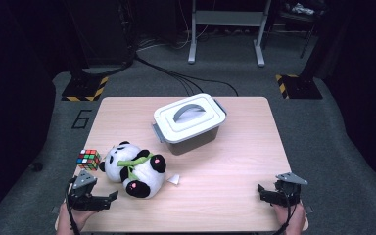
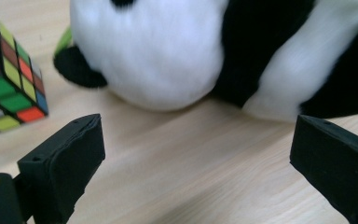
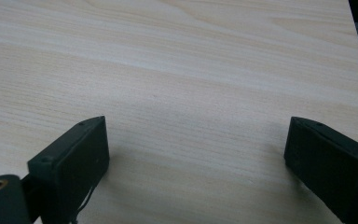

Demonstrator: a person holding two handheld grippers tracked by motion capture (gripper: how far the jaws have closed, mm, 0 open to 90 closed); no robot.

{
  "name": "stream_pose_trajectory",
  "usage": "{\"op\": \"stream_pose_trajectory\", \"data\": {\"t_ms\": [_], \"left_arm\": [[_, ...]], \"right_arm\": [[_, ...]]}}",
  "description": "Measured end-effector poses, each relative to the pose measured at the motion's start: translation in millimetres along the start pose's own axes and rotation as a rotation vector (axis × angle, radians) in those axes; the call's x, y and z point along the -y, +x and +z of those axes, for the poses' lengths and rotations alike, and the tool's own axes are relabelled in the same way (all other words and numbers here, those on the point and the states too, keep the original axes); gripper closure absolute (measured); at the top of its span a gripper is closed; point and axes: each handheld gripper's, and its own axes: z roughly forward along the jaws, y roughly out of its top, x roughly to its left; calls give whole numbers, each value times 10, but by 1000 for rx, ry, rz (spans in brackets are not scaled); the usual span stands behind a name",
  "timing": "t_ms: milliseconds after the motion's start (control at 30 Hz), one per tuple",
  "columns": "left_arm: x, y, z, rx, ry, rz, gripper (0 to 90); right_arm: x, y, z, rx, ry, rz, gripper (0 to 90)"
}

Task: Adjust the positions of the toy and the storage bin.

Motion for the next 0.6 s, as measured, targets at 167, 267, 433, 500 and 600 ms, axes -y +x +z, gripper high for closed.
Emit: {"op": "stream_pose_trajectory", "data": {"t_ms": [167, 267, 433, 500, 600], "left_arm": [[143, 65, 166, -39, 33, -25, 0], [182, 103, 215, -38, 26, -40, 0], [251, 125, 306, -50, 2, -33, 0], [284, 128, 360, -65, -2, -41, 0], [293, 132, 372, -86, -3, -27, 0]], "right_arm": [[0, 1, -1, 1, 1, 1, 59], [1, 2, -3, -1, 2, -1, 57], [-6, -4, 0, -15, 11, -9, 43], [-15, -2, 7, -14, 16, -10, 37], [-24, -2, 9, -16, 23, -8, 33]]}}
